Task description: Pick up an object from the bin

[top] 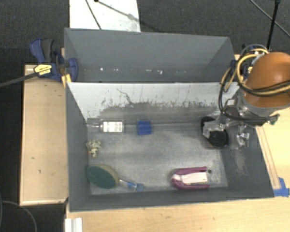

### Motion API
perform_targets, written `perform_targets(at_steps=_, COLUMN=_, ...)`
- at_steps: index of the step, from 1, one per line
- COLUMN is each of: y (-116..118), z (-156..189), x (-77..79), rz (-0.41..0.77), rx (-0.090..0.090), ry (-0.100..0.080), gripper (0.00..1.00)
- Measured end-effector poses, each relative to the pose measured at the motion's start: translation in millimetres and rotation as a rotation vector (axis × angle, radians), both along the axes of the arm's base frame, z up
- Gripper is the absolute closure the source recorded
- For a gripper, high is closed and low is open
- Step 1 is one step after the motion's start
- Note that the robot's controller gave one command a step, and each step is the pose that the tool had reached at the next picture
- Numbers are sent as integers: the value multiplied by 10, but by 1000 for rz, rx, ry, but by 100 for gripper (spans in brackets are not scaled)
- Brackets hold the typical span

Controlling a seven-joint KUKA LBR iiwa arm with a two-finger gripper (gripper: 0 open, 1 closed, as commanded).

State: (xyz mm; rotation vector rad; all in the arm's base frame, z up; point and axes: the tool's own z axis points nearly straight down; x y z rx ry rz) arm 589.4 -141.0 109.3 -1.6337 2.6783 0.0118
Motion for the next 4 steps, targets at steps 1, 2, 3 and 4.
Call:
perform_targets(at_steps=1, y=28, z=-369, x=47, rz=153, rx=4, ry=-6, gripper=0)
perform_targets(at_steps=2, y=53, z=-357, x=54, rz=149, rx=8, ry=-8, gripper=100)
perform_targets(at_steps=3, y=110, z=282, x=-33, rz=114, rx=-8, ry=-7, gripper=100)
perform_targets(at_steps=4, y=81, z=1613, x=-72, rz=135, rx=-10, ry=-9, gripper=100)
